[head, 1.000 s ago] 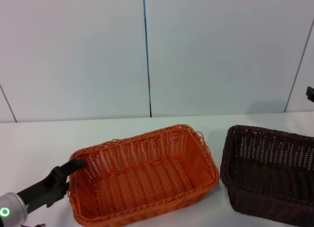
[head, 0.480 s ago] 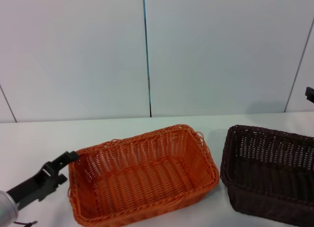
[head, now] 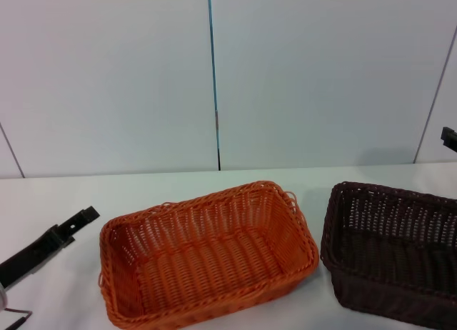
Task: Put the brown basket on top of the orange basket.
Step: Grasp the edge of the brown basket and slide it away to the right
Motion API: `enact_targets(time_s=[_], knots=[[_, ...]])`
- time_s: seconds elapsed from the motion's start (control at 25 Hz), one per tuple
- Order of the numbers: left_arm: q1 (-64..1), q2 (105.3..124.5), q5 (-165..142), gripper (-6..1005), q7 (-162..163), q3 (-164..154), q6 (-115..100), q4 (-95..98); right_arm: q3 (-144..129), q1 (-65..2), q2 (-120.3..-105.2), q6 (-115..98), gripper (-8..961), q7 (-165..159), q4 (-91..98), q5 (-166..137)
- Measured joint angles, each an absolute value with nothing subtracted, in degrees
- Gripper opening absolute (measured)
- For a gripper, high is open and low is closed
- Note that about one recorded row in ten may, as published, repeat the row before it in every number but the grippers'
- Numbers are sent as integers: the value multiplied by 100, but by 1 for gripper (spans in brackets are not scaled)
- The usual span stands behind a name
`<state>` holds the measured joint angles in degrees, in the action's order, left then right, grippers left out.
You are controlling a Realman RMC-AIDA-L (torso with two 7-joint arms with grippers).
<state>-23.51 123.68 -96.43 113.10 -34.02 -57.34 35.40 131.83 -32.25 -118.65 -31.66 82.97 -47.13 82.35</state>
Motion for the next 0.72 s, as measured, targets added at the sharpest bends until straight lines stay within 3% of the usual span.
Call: enact_targets(time_s=[0.52,0.72], knots=[[-2333,12320,-9029,915,8950,-2315,-5766,3800,13186,-3190,-11890,-3257,560,8245,-4704,8287],[-2364,12160,-8682,913,8631,-2064,-5773,3796,13183,-3190,-11926,-3306,560,8253,-4698,8345]])
